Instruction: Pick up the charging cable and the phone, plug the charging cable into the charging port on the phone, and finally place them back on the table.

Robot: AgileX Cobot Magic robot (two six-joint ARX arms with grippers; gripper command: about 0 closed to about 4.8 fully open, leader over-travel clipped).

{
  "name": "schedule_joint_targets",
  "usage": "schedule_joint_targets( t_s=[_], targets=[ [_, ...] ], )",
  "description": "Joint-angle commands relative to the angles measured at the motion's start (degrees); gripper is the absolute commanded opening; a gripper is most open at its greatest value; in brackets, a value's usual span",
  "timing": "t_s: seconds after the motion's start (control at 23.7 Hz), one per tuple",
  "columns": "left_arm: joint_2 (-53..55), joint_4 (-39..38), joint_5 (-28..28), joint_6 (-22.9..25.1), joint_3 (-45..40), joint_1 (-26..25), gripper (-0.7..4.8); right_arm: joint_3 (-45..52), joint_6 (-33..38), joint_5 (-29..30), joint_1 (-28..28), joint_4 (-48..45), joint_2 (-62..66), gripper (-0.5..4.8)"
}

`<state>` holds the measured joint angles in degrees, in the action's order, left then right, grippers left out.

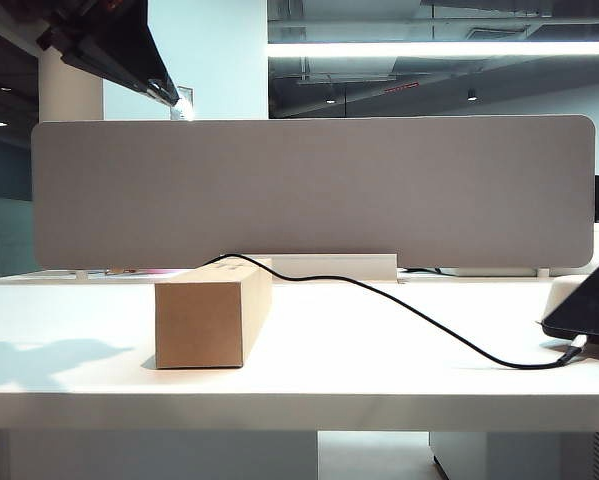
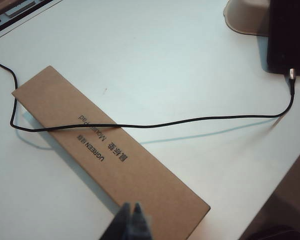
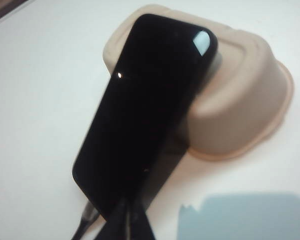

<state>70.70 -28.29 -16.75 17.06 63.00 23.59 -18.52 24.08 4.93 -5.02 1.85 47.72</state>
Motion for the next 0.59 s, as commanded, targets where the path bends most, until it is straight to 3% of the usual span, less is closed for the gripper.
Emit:
schedule_joint_targets(
  t_s=[0.04,0.46,0.59],
  targets=[
    [-0.24,0.9,-0.44,0.15,0.02,-0.04,-0.06,4.24,-0.52,-1.2,-0.02,-3.93,-5.51,-0.06],
    [-0.24,0.94,-0.46,0.31,0.02,-0.04,-0.06,10.62,-3.43,-3.32,-0.02,-4.66,-19.61,-0.06],
    [-0.24,0.9,-0.72,0.28,0.02,0.04,-0.06,11.5,-5.31,-0.33,0.02,-5.53,-24.83,-0.06]
  ],
)
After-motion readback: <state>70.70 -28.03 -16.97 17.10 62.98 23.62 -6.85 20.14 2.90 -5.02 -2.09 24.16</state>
